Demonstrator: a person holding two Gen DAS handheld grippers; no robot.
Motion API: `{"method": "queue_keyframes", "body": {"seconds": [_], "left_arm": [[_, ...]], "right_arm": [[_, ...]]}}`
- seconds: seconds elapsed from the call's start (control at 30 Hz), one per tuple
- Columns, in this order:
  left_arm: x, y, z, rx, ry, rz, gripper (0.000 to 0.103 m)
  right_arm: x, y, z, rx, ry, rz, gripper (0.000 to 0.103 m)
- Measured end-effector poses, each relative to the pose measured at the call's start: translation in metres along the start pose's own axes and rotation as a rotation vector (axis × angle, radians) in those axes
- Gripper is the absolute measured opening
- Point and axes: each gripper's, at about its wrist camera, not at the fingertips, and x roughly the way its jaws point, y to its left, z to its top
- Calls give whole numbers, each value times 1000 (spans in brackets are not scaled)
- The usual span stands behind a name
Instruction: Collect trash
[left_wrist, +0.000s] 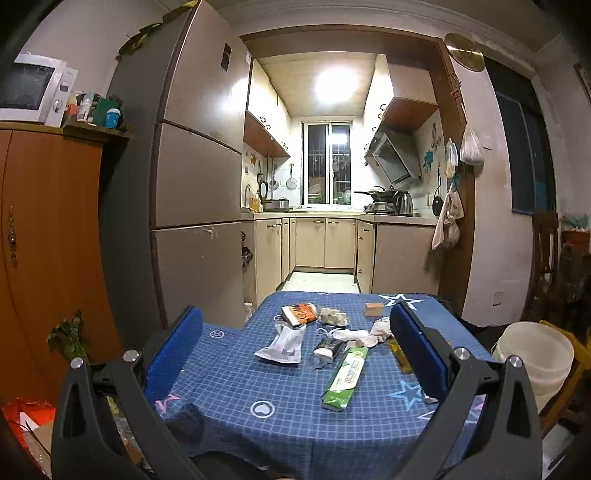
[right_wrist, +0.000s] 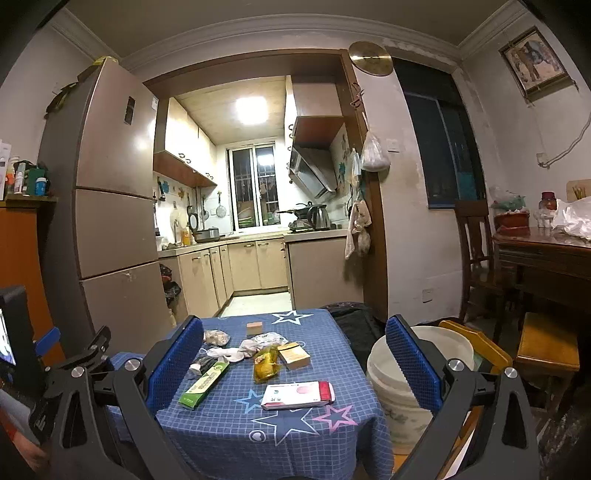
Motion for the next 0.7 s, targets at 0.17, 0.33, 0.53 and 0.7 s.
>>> {"method": "queue_keyframes", "body": {"seconds": [0.17,0.33,0.53,0.7], "left_arm": [[5,-9,11,-1,-27,25,98],[16,-23,24,38,-28,86,98],[26,-28,27,73,13,62,98],[35,-22,27,49,54,20,98]], "right_arm": [[0,-1,-2,3,8,-2,98],[0,0,-2,-4,3,-2,98],[2,-1,-3,-16,10,5,98],[-6,6,-7,-48,42,48,98]]}}
